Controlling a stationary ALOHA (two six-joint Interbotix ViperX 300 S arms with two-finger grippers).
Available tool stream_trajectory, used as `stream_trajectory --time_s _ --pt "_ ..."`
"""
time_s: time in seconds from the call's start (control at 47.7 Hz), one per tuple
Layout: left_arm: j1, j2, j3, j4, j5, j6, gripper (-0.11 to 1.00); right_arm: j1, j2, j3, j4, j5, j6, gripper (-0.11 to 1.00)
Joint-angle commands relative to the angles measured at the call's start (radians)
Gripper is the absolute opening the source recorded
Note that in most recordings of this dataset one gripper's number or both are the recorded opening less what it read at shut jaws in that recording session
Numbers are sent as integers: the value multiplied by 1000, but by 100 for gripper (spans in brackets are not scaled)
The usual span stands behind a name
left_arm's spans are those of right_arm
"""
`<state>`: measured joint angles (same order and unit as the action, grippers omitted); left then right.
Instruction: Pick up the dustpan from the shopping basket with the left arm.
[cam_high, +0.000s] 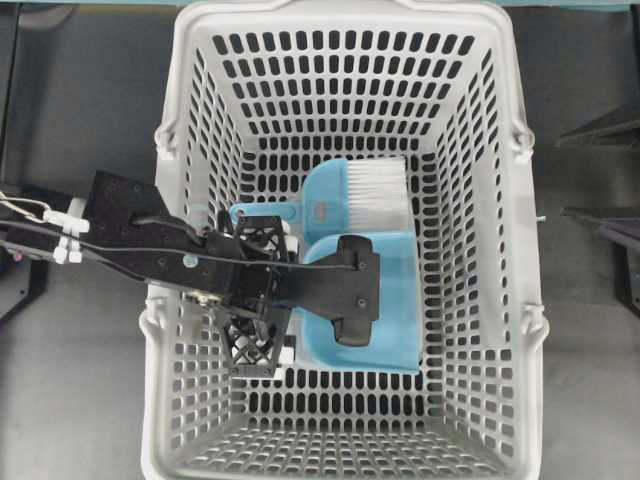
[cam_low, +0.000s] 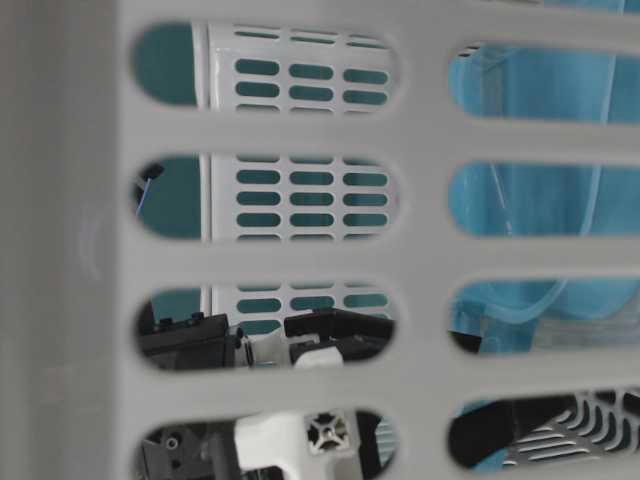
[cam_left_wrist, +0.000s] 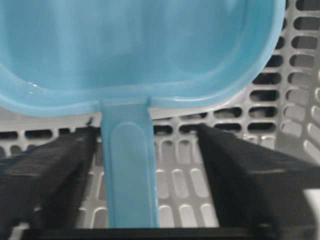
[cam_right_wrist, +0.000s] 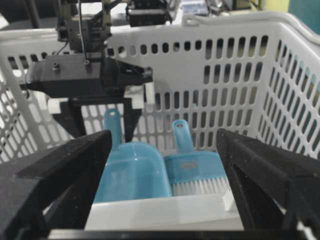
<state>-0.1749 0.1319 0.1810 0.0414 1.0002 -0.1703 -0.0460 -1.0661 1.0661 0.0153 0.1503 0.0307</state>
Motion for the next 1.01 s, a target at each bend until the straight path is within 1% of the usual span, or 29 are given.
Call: stream_trajectory --time_s 0.0,0.105,0.126,0.189,0.314,0.503,0.713,0.985 --pt "-2 -9 -21 3 3 -5 66 -5 5 -5 5 -9 2 80" --pt "-2 -12 -23 5 3 -6 35 -5 5 0 5 -11 3 80" --pt "-2 -12 -23 3 3 -5 31 -5 6 0 5 -11 3 80" --pt "5 -17 -23 5 2 -5 31 -5 5 2 5 -15 6 80" --pt "8 -43 -23 5 -5 -3 31 -5 3 8 5 -28 34 80" --pt "15 -120 -20 5 -20 2 31 -5 -12 31 3 -32 67 80" --pt "34 -244 -21 5 -54 5 31 -3 -44 34 5 -37 67 80" --pt "67 -393 -26 5 -31 6 31 -5 -61 38 5 -35 67 80"
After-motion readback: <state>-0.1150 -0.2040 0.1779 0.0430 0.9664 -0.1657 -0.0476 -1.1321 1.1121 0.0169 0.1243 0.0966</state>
